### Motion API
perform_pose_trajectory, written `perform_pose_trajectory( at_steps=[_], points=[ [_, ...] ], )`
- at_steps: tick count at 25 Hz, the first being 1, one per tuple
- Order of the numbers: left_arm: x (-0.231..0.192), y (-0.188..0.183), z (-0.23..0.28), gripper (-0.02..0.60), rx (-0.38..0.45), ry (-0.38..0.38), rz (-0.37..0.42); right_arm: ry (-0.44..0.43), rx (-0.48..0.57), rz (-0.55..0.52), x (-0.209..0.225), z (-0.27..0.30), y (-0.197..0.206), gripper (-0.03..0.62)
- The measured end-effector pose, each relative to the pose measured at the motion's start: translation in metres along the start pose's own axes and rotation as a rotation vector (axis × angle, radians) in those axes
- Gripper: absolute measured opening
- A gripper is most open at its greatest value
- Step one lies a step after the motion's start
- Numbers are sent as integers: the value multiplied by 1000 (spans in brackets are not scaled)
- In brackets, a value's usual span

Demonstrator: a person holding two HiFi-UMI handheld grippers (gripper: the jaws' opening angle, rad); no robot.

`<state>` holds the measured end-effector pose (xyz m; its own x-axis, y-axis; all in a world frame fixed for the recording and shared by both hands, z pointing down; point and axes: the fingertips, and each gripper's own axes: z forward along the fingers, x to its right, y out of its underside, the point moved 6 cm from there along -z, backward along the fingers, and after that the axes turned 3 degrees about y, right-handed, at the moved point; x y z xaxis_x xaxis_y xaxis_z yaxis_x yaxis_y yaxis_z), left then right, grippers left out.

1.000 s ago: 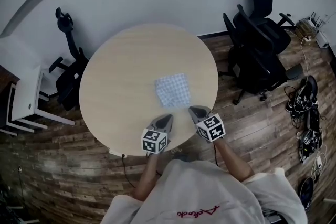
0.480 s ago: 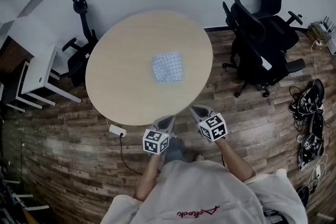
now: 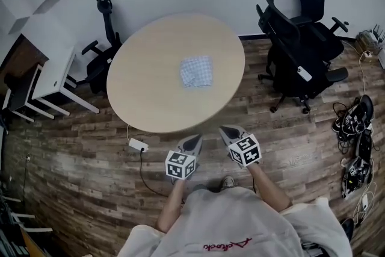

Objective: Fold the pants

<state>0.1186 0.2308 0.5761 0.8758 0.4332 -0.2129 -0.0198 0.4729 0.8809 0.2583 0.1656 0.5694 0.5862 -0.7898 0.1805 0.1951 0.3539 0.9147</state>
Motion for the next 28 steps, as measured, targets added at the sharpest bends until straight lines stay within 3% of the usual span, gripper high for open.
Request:
perform_pose_trajectory(
  at_steps=[13, 28],
  points=[
    [5, 52, -96, 35, 37, -26, -42, 34, -18, -8, -83, -25, 27, 29],
    [23, 96, -175, 35, 60, 23, -13, 101, 9, -20, -176, -64, 58, 29]
  ],
)
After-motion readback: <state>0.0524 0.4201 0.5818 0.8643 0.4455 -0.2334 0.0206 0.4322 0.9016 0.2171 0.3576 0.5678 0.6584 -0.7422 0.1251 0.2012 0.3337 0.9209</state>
